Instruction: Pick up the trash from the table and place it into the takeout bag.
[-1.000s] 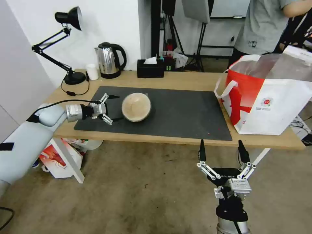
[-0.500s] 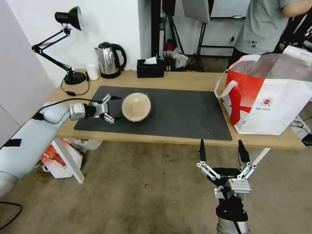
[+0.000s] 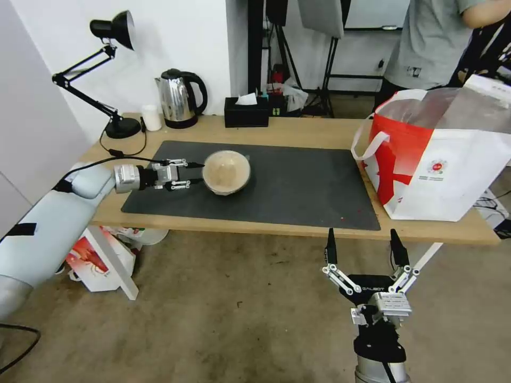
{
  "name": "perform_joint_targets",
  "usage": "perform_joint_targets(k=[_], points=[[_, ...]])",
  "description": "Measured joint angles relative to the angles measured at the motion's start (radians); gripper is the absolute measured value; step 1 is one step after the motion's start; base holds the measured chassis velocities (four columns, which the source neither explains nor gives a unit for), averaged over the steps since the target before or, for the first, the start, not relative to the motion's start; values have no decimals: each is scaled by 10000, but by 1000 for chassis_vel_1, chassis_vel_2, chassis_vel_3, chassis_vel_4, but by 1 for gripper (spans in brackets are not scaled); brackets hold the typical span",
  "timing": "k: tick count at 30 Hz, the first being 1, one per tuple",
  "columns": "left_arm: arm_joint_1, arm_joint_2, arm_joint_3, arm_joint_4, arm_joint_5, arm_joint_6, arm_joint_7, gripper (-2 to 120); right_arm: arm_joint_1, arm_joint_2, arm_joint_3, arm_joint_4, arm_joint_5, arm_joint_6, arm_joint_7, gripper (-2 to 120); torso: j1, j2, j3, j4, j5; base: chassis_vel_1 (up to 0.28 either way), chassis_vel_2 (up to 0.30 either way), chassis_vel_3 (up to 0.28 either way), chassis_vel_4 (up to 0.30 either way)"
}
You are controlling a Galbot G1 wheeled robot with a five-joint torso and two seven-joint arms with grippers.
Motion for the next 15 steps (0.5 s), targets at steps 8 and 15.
perform_joint_targets(k=[8,15], points=[[23,-40,-3,15,-10,-2,52,0,0,0,0,0,0,0,0,100,0,0,0,0,-1,0,0,0,0],[59,6,-44,18,-50,-8,105,0,0,0,0,0,0,0,0,100,0,0,0,1,-1,0,0,0,0]])
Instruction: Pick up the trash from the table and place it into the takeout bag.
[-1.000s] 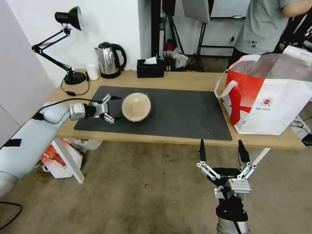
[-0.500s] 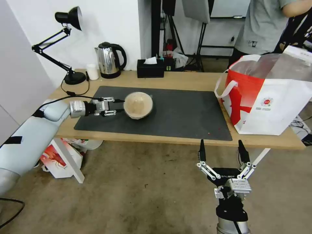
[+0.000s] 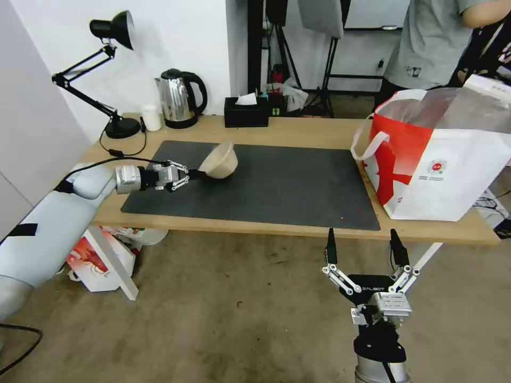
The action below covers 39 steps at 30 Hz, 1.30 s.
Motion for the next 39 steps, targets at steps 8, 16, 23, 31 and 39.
perform_joint_targets(k=[8,16,23,31,39], points=[[-37,13,-19,6,-83,-1,145,0,1,0,0,0,0,0,0,100,0,0,0,-1,-1,0,0,0,0],[-194,373,-273,-646,-1394,285,158,0,0,0,0,0,0,0,0,100,-1,0,0,-1,-1,0,0,0,0],[-175,795,-94,-1832,-2304,771,65,0,0,-1,0,0,0,0,0,100,0,0,0,0,0,0,0,0,0],[-907,940,488,-2298,-2442,972,-41,0,0,0,0,0,0,0,0,100,-1,-1,0,0,0,0,0,0,0],[-1988,972,1477,-2472,-2740,1148,-67,0,0,-1,0,0,0,0,0,100,0,0,-1,0,1,0,0,0,0]])
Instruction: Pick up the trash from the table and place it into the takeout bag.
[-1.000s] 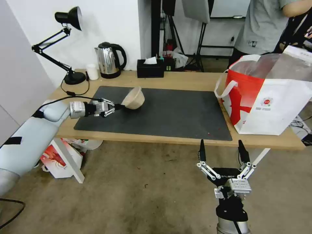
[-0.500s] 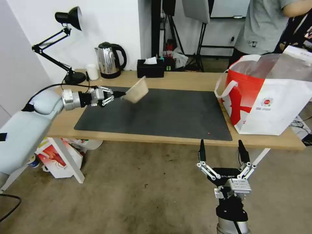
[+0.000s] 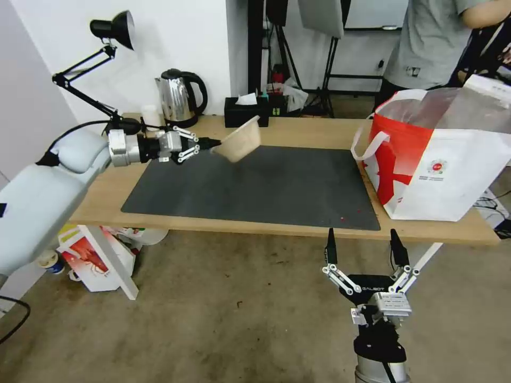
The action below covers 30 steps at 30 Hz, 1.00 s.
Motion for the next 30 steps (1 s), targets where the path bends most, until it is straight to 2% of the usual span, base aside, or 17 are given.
perform_joint_targets(k=[12,13,15,18,19,23,24,27,28,30], points=[[-711,-111,550,92,-141,64,-16,0,0,0,0,0,0,0,0,100,0,0,1,1,-1,0,0,0,0],[-1387,-319,950,263,-184,130,-22,0,0,1,0,0,0,0,1,100,0,0,1,-1,-1,0,0,0,0],[-1609,-411,1059,330,-188,137,-23,0,0,0,0,0,0,0,0,100,0,0,1,-2,1,0,0,0,0],[-2620,-925,1561,664,-194,191,-43,0,0,1,0,0,0,0,0,100,0,0,1,-2,0,0,0,0,0],[-2620,-925,1561,664,-194,191,-43,0,0,1,0,0,0,0,0,100,0,0,1,-2,0,0,0,0,0],[-3968,-1797,2283,1274,-214,248,-75,0,0,0,0,0,0,0,0,100,0,-2,1,0,1,0,0,0,0],[-3968,-1797,2283,1274,-214,248,-75,0,0,0,0,0,0,0,0,100,0,-2,1,0,1,0,0,0,0],[-4908,-2801,2983,1934,-201,276,-76,0,0,1,0,0,0,0,1,100,0,-2,1,-2,2,0,0,0,0],[-4908,-2801,2983,1934,-201,276,-76,0,0,1,0,0,0,0,1,100,0,-2,1,-2,2,0,0,0,0],[-5301,-3445,3247,2334,-174,278,-76,0,0,0,0,0,0,0,0,100,0,-2,1,-2,2,0,0,0,0]])
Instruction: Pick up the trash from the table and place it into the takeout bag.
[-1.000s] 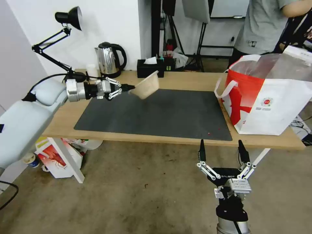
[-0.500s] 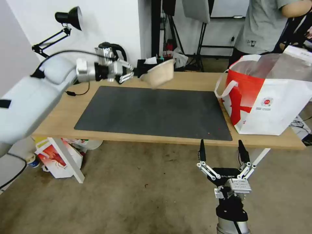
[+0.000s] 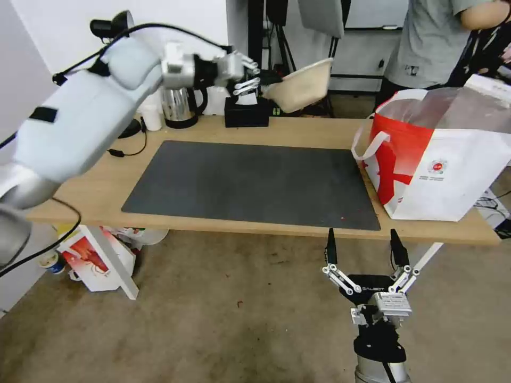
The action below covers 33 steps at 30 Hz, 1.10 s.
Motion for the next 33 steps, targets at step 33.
perform_joint_targets(k=[33], points=[[-1182,-3563,221,2452,626,-164,-47,0,0,0,0,0,0,0,0,100,-2,2,-1,2,-2,0,0,0,0]])
